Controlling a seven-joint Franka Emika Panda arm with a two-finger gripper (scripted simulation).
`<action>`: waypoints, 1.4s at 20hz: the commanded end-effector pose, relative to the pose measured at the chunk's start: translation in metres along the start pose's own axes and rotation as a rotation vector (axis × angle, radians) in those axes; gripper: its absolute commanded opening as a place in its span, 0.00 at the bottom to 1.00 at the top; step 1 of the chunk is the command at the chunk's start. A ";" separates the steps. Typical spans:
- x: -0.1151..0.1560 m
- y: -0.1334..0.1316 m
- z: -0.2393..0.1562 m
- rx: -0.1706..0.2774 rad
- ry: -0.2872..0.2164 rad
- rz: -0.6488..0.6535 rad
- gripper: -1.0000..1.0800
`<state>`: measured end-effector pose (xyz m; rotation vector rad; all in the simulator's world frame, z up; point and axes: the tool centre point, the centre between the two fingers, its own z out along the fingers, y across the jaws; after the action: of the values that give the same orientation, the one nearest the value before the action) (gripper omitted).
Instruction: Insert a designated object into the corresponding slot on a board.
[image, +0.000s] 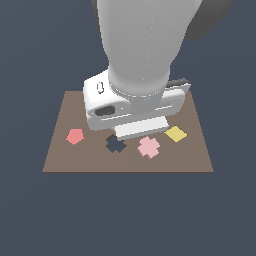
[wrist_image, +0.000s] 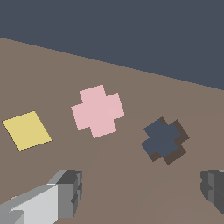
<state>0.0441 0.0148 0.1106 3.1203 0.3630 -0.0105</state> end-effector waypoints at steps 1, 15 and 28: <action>0.013 -0.008 0.016 0.001 0.002 -0.073 0.96; 0.048 -0.038 0.062 -0.001 0.007 -0.297 0.96; 0.047 -0.037 0.073 -0.002 0.006 -0.292 0.96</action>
<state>0.0817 0.0623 0.0433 3.0341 0.8138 0.0027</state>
